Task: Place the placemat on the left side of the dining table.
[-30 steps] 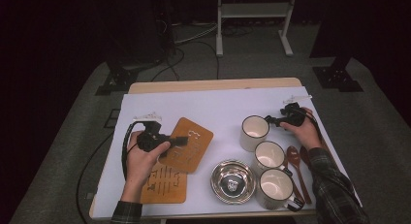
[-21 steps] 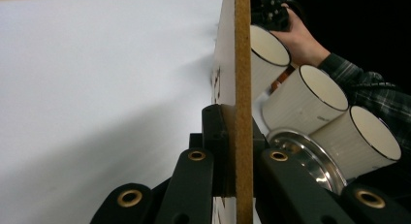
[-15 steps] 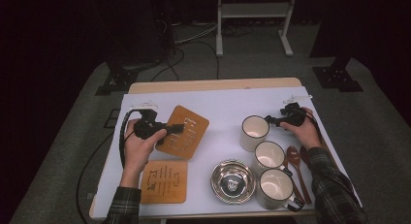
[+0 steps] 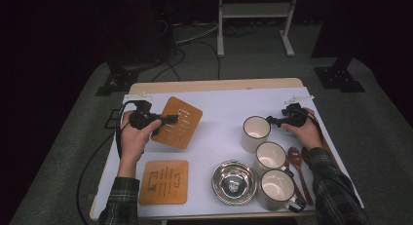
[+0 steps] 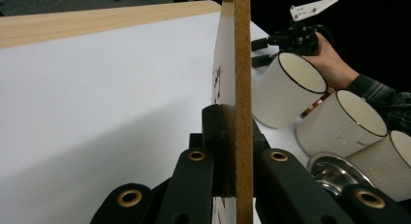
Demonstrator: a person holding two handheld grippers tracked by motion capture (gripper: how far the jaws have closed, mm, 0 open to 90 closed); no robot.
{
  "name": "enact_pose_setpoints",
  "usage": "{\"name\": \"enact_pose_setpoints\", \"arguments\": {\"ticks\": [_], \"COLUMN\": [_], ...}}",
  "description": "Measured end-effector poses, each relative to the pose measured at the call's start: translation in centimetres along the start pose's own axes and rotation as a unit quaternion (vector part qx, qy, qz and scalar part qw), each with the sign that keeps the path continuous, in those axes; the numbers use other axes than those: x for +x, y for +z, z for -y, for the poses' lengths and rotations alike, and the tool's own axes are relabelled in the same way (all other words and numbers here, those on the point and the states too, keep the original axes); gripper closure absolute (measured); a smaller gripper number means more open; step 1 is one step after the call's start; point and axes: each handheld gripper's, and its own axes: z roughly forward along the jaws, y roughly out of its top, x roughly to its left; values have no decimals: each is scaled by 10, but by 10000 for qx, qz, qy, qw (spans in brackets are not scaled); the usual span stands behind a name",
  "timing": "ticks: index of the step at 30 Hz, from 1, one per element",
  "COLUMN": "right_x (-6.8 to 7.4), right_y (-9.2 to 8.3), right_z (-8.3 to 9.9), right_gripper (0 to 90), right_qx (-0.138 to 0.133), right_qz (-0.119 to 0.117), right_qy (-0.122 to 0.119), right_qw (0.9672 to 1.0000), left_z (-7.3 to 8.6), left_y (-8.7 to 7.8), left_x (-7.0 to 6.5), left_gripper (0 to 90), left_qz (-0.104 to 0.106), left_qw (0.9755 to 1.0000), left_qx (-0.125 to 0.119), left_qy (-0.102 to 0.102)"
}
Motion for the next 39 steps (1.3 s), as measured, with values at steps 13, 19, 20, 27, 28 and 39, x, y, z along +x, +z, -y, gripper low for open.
{"name": "enact_pose_setpoints", "arguments": {"ticks": [13, 19, 20, 27, 28, 39], "right_x": [0, 0, 0, 0, 0, -1], "right_y": [0, 0, 0, 0, 0, 0], "right_z": [0, 0, 0, 0, 0, 0], "right_gripper": [265, 265, 265, 265, 265, 265], "right_qx": [5, -2, -2, 3, 3, 7], "right_qz": [-9, -6, -5, -10, -10, -32], "right_qy": [21, 4, 2, 23, 23, 46], "right_qw": [10000, 10000, 10000, 10000, 10000, 10000], "left_z": [-2, 0, 1, 2, 2, 2], "left_y": [11, 16, 16, 17, 17, 21], "left_x": [29, 40, 41, 51, 52, 60], "left_gripper": [862, 863, 862, 863, 862, 861], "left_qz": [-264, -466, -511, -622, -617, -734], "left_qw": [9996, 9988, 9986, 9978, 9978, 9968], "left_qx": [28, 114, 123, 98, 98, 133], "left_qy": [-78, -104, -111, -209, -209, -288]}}
